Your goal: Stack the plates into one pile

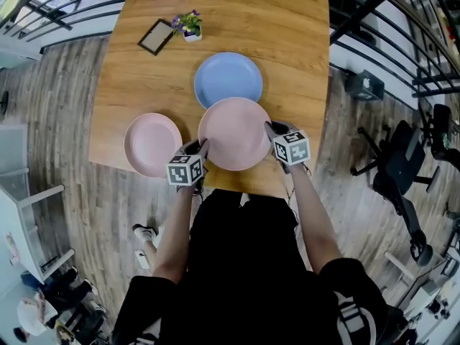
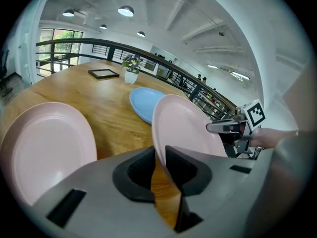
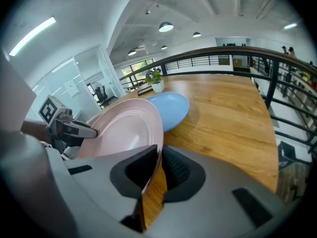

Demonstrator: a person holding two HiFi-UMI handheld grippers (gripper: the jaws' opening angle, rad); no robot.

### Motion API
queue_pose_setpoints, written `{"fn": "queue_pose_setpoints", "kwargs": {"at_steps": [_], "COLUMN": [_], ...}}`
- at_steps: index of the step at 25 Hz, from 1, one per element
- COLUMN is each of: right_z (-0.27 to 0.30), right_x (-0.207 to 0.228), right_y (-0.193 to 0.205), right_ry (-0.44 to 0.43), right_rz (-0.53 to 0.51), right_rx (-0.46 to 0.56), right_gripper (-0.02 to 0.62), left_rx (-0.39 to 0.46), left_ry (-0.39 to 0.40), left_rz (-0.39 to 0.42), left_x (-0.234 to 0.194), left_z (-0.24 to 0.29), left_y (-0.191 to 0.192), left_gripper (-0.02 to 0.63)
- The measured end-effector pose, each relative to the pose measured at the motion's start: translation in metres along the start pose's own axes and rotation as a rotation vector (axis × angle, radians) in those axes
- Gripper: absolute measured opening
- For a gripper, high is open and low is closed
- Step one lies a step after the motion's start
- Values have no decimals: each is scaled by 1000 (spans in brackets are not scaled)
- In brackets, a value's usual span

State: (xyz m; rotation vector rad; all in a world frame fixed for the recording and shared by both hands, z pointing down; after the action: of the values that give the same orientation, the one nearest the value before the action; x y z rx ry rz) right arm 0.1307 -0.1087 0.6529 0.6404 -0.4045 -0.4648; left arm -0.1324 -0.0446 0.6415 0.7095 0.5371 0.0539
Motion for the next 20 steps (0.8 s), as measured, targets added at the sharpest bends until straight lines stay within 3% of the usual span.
{"fn": "queue_pose_setpoints", "kwargs": {"at_steps": [20], "right_z": [37], "right_x": [23], "right_y": [-43], "right_ry": [45], "right_rz": [55], "right_rx": [11], "right_gripper": [37], "left_rx": [16], "left_ry": [-18], "left_rz": [9], "left_x": [-25], "left_z": [32], "left_y": [-60], "left_gripper": [69]}}
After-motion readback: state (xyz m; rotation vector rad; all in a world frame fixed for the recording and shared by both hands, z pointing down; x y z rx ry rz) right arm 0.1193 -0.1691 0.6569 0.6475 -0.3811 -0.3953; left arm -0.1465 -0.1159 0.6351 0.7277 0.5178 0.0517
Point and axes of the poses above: the fingertips, and each gripper's own axes: z forward along the fingers, x to its right, y out of its underside, the point moved 5 cm from there along -z, backward along the fingers, and after that the axes turned 3 degrees about y, right-handed, at the moved point
